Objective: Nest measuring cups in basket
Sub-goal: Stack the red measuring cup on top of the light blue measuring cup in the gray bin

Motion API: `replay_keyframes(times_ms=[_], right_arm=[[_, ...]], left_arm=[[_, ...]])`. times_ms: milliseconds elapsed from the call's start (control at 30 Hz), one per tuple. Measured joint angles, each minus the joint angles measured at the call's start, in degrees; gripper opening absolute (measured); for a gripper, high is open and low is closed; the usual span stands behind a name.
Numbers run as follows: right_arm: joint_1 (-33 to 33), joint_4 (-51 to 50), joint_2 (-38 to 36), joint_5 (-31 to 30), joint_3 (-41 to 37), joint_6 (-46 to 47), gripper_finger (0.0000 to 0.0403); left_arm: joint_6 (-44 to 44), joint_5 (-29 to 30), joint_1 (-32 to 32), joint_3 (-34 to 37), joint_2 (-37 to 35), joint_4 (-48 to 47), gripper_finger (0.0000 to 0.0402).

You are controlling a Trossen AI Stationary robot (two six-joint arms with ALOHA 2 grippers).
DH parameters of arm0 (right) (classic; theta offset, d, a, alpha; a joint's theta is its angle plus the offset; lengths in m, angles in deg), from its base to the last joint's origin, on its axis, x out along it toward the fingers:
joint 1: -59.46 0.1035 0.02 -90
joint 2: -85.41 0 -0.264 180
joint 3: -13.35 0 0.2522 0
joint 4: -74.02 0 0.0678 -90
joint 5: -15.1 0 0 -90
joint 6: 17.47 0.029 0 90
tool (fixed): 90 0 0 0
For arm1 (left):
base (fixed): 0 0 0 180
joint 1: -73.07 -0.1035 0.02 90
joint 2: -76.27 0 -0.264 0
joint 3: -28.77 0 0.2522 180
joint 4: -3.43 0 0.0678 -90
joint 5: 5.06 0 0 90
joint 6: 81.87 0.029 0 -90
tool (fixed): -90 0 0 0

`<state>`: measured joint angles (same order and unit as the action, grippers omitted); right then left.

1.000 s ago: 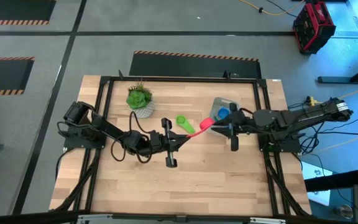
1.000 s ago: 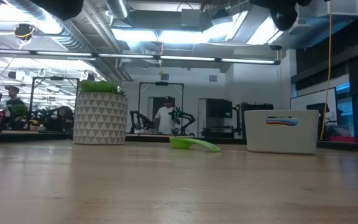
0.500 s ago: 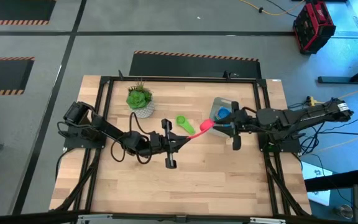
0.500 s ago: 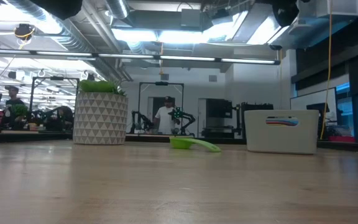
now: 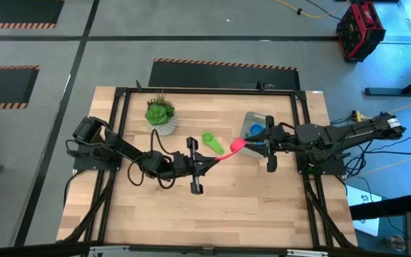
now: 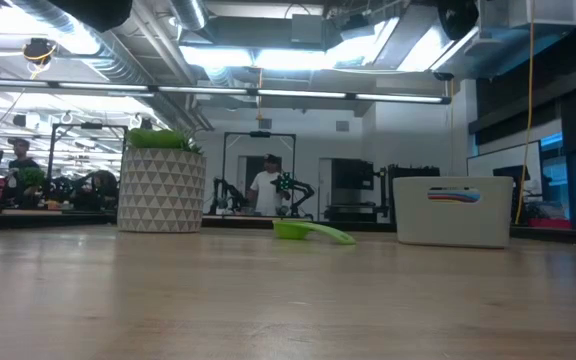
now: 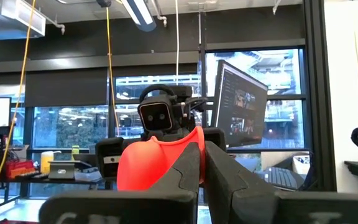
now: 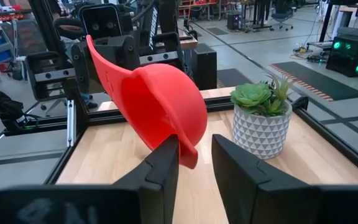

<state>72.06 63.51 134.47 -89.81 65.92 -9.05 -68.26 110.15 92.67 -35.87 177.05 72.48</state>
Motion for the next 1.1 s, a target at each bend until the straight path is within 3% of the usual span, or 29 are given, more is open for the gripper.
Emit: replay_keyframes(times_ms=[600,867,1100], right_arm=[[-0.04,6.13,4.02,-1.6,0.02,-1.54,0.0098],[-0.11,7.8,4.68,-2.59,0.02,-4.18,0.0051],[-0.11,7.76,4.72,-4.46,0.02,-4.32,0.0044]], left_arm=[[-0.02,-0.02,-0.09,0.02,0.01,-0.05,0.0002],[0.0,-0.33,-0.13,0.02,0.1,-0.64,0.0002],[0.04,-0.04,-0.31,0.02,0.12,-1.76,0.0011]])
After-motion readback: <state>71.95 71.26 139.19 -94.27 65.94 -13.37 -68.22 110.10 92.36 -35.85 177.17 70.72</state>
